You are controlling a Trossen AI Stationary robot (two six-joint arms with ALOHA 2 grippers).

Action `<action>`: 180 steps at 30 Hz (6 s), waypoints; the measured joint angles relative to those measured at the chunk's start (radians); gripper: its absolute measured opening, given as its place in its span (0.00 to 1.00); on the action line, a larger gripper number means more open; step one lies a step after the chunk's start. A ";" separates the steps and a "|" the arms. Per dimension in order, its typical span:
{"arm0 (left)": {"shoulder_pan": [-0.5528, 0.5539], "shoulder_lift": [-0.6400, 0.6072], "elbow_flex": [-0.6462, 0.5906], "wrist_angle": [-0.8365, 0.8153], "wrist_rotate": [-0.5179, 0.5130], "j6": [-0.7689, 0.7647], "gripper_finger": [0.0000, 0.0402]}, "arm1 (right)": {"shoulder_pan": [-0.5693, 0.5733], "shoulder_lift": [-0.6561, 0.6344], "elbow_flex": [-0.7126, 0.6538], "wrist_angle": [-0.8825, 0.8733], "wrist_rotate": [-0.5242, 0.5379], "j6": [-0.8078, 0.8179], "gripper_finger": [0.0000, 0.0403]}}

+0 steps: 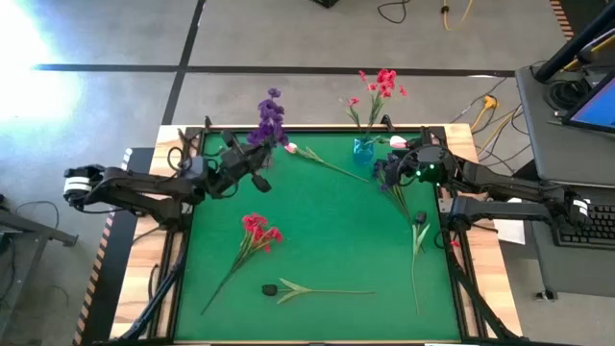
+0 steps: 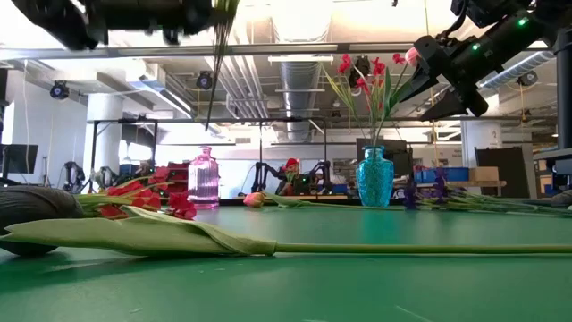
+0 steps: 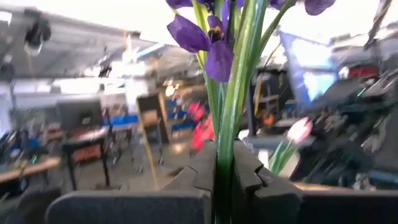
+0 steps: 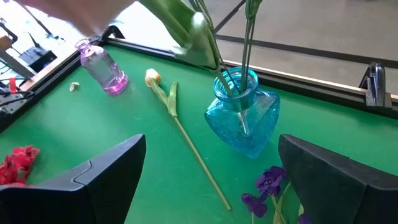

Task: Sort flowers into vase by color
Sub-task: Put the left violet flowers into the violet vase, then put the right black flower into the violet vase

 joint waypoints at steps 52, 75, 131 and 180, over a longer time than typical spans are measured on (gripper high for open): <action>0.652 0.151 -0.027 0.233 0.509 -0.411 0.00 | 0.000 0.000 -0.002 0.088 0.008 -0.022 0.89; 0.652 0.148 -0.028 0.069 0.579 -0.476 0.18 | 0.000 0.000 -0.002 0.088 0.004 -0.026 0.89; 0.355 -0.446 0.136 -1.414 0.466 -0.566 0.50 | 0.413 0.392 0.478 -0.977 -0.434 0.646 0.89; 0.101 -0.360 -0.055 -1.003 0.366 -0.818 0.50 | 0.972 0.459 -0.035 -0.491 -0.345 1.304 0.53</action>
